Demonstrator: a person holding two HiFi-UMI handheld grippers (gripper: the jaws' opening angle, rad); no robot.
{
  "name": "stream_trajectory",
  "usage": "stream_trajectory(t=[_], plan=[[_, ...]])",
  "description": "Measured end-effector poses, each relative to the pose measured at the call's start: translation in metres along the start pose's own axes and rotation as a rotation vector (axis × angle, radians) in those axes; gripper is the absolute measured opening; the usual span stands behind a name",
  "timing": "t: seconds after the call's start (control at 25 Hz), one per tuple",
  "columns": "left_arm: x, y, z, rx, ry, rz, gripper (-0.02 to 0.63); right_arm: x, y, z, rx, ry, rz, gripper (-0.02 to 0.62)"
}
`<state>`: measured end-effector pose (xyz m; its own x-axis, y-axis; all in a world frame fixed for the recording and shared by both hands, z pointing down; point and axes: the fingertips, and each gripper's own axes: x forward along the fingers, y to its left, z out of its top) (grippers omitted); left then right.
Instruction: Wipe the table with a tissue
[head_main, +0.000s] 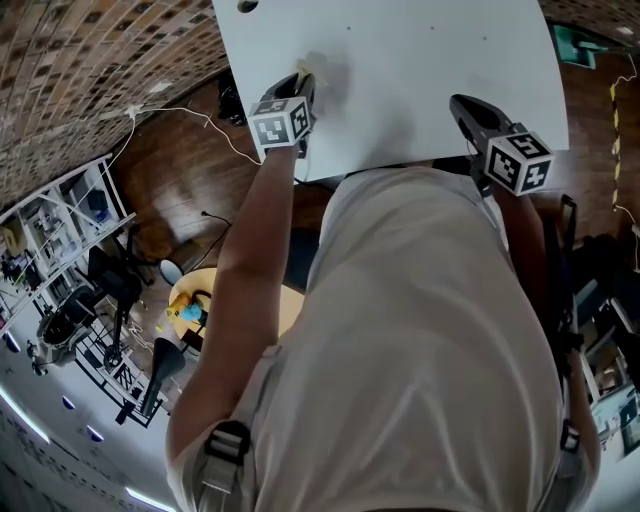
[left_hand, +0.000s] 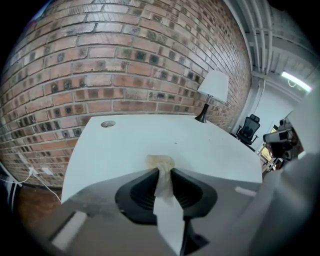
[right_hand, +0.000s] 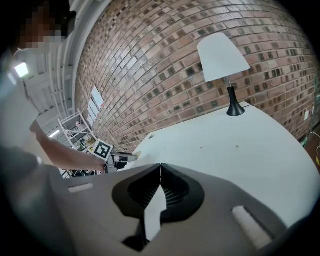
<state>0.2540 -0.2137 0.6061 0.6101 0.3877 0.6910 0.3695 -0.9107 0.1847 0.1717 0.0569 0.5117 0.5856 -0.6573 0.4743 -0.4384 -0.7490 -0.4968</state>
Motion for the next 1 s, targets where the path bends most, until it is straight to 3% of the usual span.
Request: stream_trajectory(t=[0.28,0.48,0.68,0.88,1.0], plan=[[0.022,-0.029,0.019,0.035,0.088,0.038,0.081,-0.029,-0.041,0.006,0.041,0.008,0.007,0.009],[0.039,-0.038,0.039,-0.007,0.107,0.075,0.081,-0.045,-0.068,0.011,0.072,-0.001,-0.010,0.009],[0.065,-0.027,0.055,-0.018,0.116,0.105,0.081,-0.059,-0.083,0.014,0.105,-0.023,-0.050,0.009],[0.080,-0.004,0.069,0.003,0.132,0.203,0.081,-0.077,-0.099,0.013,0.140,-0.035,-0.096,0.009],[0.093,-0.004,0.081,0.000,0.113,0.217,0.081,-0.087,-0.111,0.011,0.159,-0.046,-0.121,0.009]])
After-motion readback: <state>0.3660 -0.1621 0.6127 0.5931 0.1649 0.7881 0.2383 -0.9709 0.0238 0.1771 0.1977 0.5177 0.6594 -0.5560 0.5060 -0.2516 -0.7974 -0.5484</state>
